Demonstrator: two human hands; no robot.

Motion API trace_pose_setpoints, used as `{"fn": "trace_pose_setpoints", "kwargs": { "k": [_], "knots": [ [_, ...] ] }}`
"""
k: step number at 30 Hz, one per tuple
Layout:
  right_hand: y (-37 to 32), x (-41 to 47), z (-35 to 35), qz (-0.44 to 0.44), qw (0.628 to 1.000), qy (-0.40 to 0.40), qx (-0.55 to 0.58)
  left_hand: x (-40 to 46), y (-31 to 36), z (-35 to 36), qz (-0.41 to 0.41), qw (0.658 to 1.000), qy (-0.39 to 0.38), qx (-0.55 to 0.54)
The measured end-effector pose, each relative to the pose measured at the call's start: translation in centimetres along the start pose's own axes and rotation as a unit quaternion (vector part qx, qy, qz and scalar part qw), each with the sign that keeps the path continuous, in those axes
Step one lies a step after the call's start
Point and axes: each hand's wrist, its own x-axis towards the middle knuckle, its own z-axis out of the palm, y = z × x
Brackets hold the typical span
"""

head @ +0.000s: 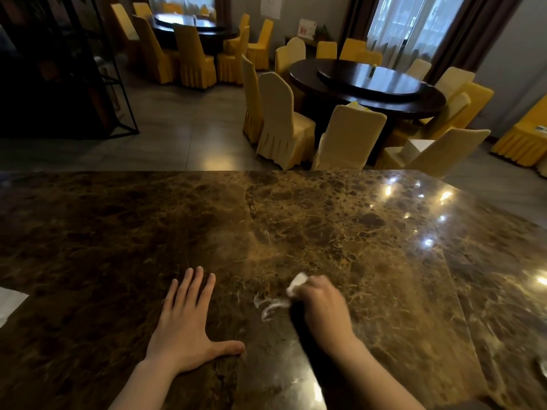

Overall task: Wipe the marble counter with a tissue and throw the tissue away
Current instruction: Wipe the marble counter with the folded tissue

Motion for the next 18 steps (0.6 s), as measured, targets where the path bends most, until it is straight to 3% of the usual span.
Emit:
{"fn": "trace_pose_setpoints", "kwargs": {
  "k": [2, 4, 9, 11, 15, 18],
  "knots": [
    [1.9, 1.1, -1.1, 0.118, 0.992, 0.042, -0.02, -0.1, 0.1, 0.0, 0.001, 1.0, 0.002, 0.002],
    [0.9, 1.5, -1.0, 0.153, 0.986, 0.05, -0.038, 0.0, 0.1, 0.1, -0.001, 1.0, 0.006, 0.0],
    [-5.8, -1.3, 1.7, -0.024, 0.999, -0.038, 0.025, 0.0, -0.1, 0.1, 0.005, 1.0, 0.006, -0.007],
    [-5.1, -1.1, 1.0, -0.038, 0.997, -0.038, 0.053, 0.0, -0.1, 0.2, 0.006, 1.0, 0.011, -0.014],
    [1.4, 2.5, -2.4, 0.165, 0.981, 0.097, 0.031, 0.0, 0.0, 0.2, 0.0, 1.0, 0.009, -0.002],
    [4.7, 3.4, -3.3, 0.244, 0.966, 0.082, -0.023, 0.0, 0.0, 0.2, 0.001, 1.0, 0.01, -0.01]
  ]
}}
